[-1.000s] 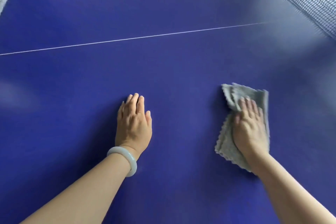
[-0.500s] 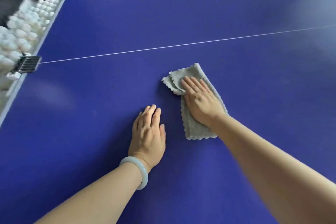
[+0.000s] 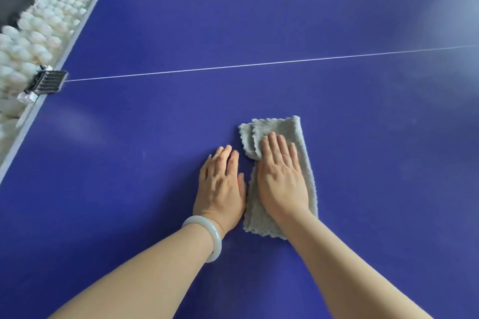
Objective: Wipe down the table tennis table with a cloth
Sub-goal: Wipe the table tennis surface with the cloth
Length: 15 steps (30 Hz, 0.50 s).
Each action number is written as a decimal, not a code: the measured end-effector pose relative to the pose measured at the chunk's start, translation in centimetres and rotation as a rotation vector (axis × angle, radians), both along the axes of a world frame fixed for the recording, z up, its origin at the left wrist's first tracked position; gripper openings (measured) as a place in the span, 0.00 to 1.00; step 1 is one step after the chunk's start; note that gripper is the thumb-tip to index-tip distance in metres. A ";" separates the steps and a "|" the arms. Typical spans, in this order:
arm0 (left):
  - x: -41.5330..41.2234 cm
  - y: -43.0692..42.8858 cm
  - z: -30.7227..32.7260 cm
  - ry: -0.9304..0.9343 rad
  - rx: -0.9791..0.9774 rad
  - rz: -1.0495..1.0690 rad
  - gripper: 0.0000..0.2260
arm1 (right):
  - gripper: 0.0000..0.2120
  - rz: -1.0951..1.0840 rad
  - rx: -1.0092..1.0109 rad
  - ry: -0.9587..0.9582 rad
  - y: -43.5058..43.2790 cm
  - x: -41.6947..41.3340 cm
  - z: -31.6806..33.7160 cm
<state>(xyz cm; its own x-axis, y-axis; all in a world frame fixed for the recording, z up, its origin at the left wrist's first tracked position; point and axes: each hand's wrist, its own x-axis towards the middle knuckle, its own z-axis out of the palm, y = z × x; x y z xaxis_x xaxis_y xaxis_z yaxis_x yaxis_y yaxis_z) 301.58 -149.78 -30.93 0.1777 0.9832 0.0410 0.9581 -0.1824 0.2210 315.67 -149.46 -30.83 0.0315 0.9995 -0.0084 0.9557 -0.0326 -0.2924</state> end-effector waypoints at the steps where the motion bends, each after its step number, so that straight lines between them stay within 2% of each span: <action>1: 0.1 0.0 0.1 -0.003 0.004 0.000 0.22 | 0.32 0.073 -0.007 0.011 0.2 -0.8 0.2; 3: 0.1 0.0 0.2 0.006 0.006 -0.004 0.22 | 0.28 0.171 0.005 0.024 0.2 0.6 0.5; 5: 0.0 0.0 0.2 0.003 0.006 -0.008 0.22 | 0.25 0.120 0.036 0.023 -0.7 4.9 0.5; 10: 0.1 0.0 -0.1 -0.013 0.019 -0.023 0.22 | 0.25 -0.471 -0.017 -0.019 -6.4 17.7 0.6; 13: 0.3 -0.2 0.0 -0.025 0.032 -0.025 0.22 | 0.26 -0.668 -0.021 -0.005 -8.1 16.0 0.2; 15: 0.3 -0.2 0.0 -0.034 0.044 -0.026 0.21 | 0.27 -0.636 0.011 0.026 -8.4 11.5 -0.3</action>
<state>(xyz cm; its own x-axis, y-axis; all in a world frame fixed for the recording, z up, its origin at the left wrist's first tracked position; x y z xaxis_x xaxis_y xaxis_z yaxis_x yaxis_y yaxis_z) 301.92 -149.98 -30.93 0.2007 0.9755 0.0904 0.9451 -0.2171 0.2443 327.14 -157.82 -31.10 0.6189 0.7855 -0.0066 0.7433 -0.5883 -0.3186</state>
